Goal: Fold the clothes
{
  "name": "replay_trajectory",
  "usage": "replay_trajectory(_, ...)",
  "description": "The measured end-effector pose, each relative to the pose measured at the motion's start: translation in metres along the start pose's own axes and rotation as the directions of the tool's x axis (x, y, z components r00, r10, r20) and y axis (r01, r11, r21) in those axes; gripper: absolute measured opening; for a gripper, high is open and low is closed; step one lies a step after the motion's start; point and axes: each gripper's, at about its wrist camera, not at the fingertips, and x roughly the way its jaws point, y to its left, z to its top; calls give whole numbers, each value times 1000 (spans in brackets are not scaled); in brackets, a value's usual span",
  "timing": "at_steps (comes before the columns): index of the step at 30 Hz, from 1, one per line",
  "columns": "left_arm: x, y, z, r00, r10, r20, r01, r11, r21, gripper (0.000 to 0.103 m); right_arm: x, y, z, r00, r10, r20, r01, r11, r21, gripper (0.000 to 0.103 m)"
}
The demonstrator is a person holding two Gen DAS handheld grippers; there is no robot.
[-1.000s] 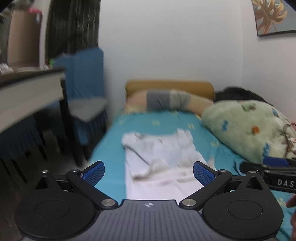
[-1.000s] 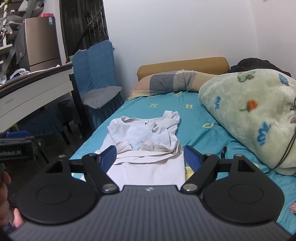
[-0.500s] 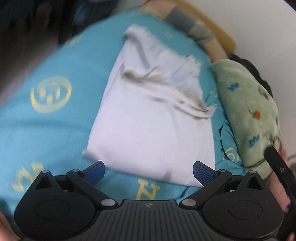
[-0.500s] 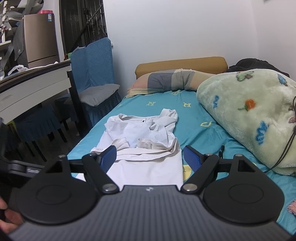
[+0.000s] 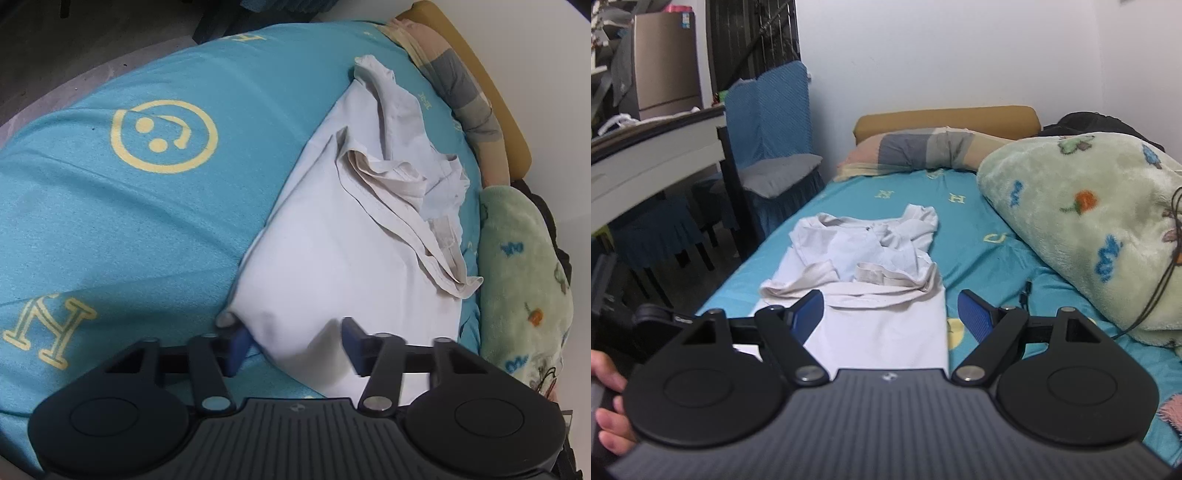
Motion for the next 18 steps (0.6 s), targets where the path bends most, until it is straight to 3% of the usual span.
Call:
replay_trajectory(2,-2,2,0,1000,-3,9,3,1000,-11,30,4,-3,-1,1000,5,-19,-5,1000,19,81)
replay_trajectory(3,-5,3,-1,1000,-20,21,21,1000,-16,15,6,-6,-1,999,16,-39,-14,999,51,81)
replay_trajectory(5,-9,3,-3,997,-56,45,57,998,-26,11,15,-16,-7,989,92,-118,-68,978,199,83)
replay_trajectory(6,-12,0,-5,996,-60,58,61,998,-10,10,21,-23,-12,972,176,-153,-125,947,294,83)
replay_trajectory(8,-17,-6,-9,994,-74,84,73,997,14,9,37,-27,-32,917,330,-223,-196,862,468,82)
replay_trajectory(11,-26,-11,-10,987,-109,120,105,994,33,8,61,-29,-63,798,536,-276,-223,688,690,82)
replay_trajectory(13,-32,-14,-10,981,-134,141,129,991,42,8,73,-30,-84,763,588,-269,-179,592,786,82)
replay_trajectory(14,-35,-15,-9,978,-146,150,141,989,46,8,76,-32,-89,774,576,-264,-155,577,802,82)
replay_trajectory(15,-38,-16,-9,974,-159,159,153,987,49,8,79,-35,-94,785,563,-260,-132,561,817,75)
replay_trajectory(16,-40,-18,-9,971,-172,167,166,985,53,8,79,-42,-95,810,531,-248,-106,549,829,69)
replay_trajectory(18,-44,-19,-8,964,-193,181,186,981,54,8,80,-57,-98,856,464,-227,-57,521,851,67)
